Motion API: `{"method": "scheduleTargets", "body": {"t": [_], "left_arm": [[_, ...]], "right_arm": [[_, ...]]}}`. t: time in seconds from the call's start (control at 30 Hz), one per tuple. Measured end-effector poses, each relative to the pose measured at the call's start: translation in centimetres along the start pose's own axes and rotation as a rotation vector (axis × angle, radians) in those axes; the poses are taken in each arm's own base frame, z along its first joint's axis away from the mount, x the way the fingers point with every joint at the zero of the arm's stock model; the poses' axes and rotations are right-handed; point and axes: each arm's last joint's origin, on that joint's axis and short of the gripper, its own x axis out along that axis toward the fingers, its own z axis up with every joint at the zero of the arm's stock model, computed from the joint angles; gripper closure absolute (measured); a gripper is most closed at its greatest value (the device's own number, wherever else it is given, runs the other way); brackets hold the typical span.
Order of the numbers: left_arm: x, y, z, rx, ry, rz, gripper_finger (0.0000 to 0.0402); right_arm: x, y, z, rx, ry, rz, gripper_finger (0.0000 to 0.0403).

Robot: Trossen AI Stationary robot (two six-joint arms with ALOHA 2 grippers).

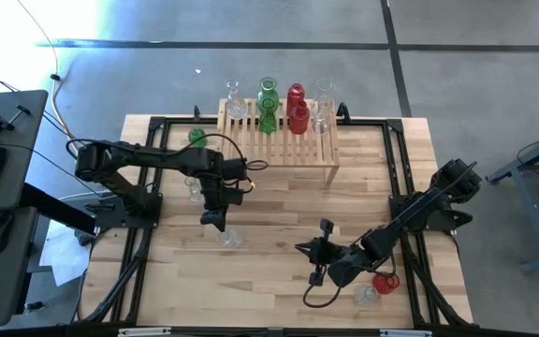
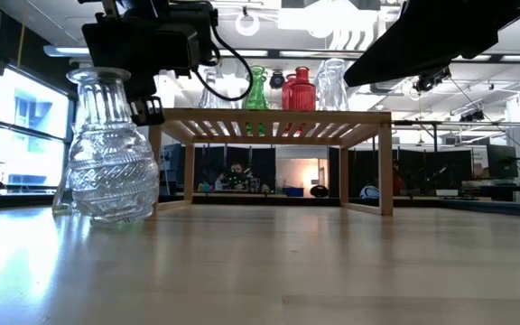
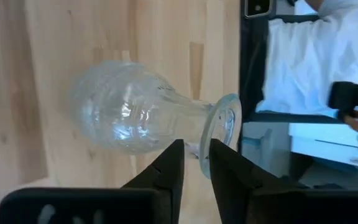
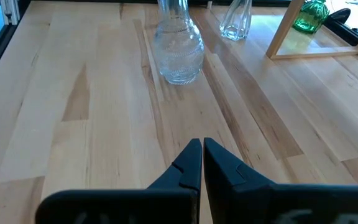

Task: Sort vases onto shelf
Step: Put the transparent vase on the shelf aligned with the other transparent vase

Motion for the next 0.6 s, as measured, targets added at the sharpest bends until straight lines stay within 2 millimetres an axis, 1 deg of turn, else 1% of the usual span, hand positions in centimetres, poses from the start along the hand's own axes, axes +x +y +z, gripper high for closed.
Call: {"method": "scheduleTargets", "body": {"t": [0.27, 0.6], "left_arm": [[-1.1, -0.8, 1.2, 0.041, -0.04, 0.052, 0.0319], [-2.1, -1.7, 1.5, 0.089, -0.029, 0.072, 0.0316]], "right_arm": [[0.0, 0.0, 0.0, 0.0, 0.001, 0.001, 0.0403], [0.0, 0.0, 0.0, 0.0, 0.005, 0.01, 0.0403]]}}
